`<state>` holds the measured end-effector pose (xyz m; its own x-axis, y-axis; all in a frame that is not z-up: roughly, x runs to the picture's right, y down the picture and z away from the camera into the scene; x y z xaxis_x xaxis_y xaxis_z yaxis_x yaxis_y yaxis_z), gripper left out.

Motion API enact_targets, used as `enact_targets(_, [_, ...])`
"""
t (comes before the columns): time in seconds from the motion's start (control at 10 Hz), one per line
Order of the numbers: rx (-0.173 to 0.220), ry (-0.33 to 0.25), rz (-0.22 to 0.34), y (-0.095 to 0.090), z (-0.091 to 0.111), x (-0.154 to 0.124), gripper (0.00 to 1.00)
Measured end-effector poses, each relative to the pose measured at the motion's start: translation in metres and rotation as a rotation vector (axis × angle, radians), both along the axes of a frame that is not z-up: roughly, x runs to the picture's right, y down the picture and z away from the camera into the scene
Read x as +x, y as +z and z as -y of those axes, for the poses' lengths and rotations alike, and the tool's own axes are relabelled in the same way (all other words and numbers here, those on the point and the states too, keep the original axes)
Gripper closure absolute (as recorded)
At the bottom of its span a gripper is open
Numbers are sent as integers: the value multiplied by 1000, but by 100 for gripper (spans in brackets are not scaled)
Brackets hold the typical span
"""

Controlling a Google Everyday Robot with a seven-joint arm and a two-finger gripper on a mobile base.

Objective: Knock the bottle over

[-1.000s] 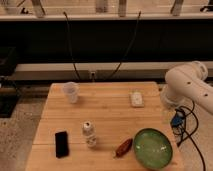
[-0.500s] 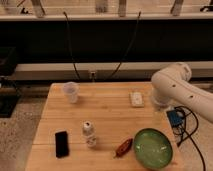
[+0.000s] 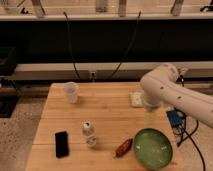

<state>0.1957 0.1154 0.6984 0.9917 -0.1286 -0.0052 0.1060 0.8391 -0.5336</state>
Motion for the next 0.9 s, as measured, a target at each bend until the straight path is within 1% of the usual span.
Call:
enact_targets(0.4, [-2,-38,13,4,-4,-12,20])
enact_targets(0.5, [-3,-43,17,5,-5,-18,20])
enact_targets(0.7, [-5,-75,41,11,-11,-42,20])
enact_targets(0.9, [-4,-96,60,15,-15,-51,20])
